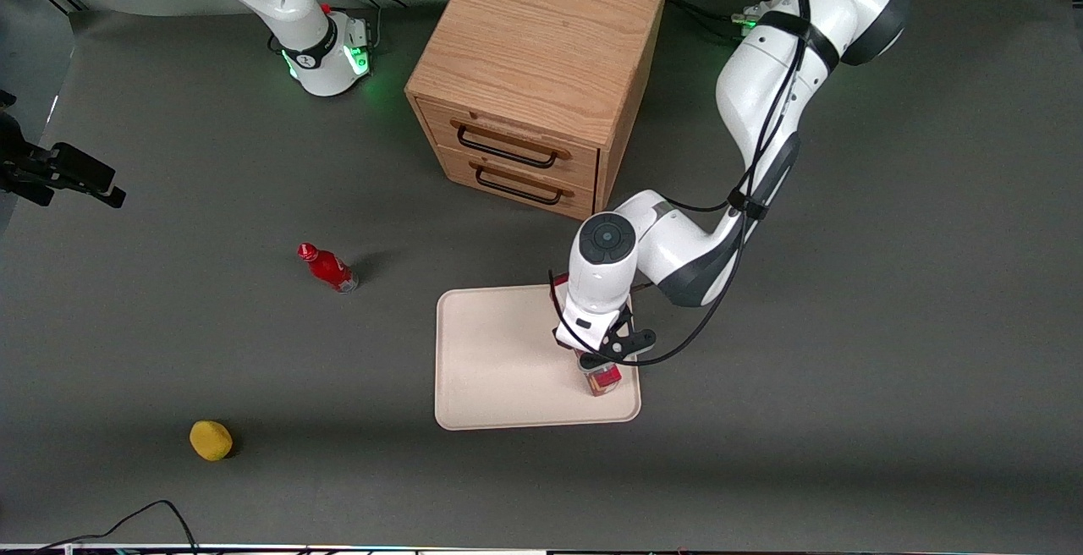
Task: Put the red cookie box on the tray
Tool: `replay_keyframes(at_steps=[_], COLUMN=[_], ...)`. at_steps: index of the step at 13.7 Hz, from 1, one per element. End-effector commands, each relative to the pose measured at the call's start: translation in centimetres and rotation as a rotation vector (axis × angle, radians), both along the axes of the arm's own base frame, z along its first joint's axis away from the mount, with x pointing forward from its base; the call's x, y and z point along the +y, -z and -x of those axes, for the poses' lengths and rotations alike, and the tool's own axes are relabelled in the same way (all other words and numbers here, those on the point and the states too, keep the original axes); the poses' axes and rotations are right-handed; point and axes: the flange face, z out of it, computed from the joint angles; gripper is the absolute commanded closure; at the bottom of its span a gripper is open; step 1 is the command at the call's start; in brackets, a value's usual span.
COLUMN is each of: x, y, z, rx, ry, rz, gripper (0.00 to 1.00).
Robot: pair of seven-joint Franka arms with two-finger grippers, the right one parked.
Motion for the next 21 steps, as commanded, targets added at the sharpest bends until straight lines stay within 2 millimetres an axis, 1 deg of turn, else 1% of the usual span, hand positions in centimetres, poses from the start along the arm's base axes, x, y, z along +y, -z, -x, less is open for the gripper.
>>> replay_keyframes(at_steps=[1,3,4,5,6,7,9,12,13,15,17,18,19,20,21], x=[-0.5,-0.5,-0.5,-0.5,-0.5,-0.5,-0.5,-0.3,-0.5,0.6,2.0,3.1,4.5,6.3,8.4], y=[0.6,0.9,1.0,1.0,0.9,0.8,-0.1,-2.1,-3.1,-5.4,-9.2,-10.6,-12.7,-15.3,-17.0], z=[0.6,0.6,0.6,0.6,0.6,0.6,0.5,0.5,0.9,1.1,1.2,1.3,1.1,1.1,1.3], rx=[-0.028,-0.028,-0.027,-0.026,-0.027,-0.028,-0.029,-0.015,0.004,0.079,0.124,0.156,0.195,0.222,0.248], ry=[0.044,0.048,0.048,0.048,0.047,0.050,0.044,0.037,0.037,0.059,0.094,0.117,0.154,0.196,0.232], rz=[-0.030,-0.035,-0.036,-0.035,-0.034,-0.034,-0.027,-0.043,-0.045,-0.052,-0.072,-0.089,-0.073,-0.057,-0.074], gripper=[0.65,0.61,0.50,0.31,0.04,0.00,0.00,0.00,0.00,0.00,0.00,0.00,0.00,0.00,0.00])
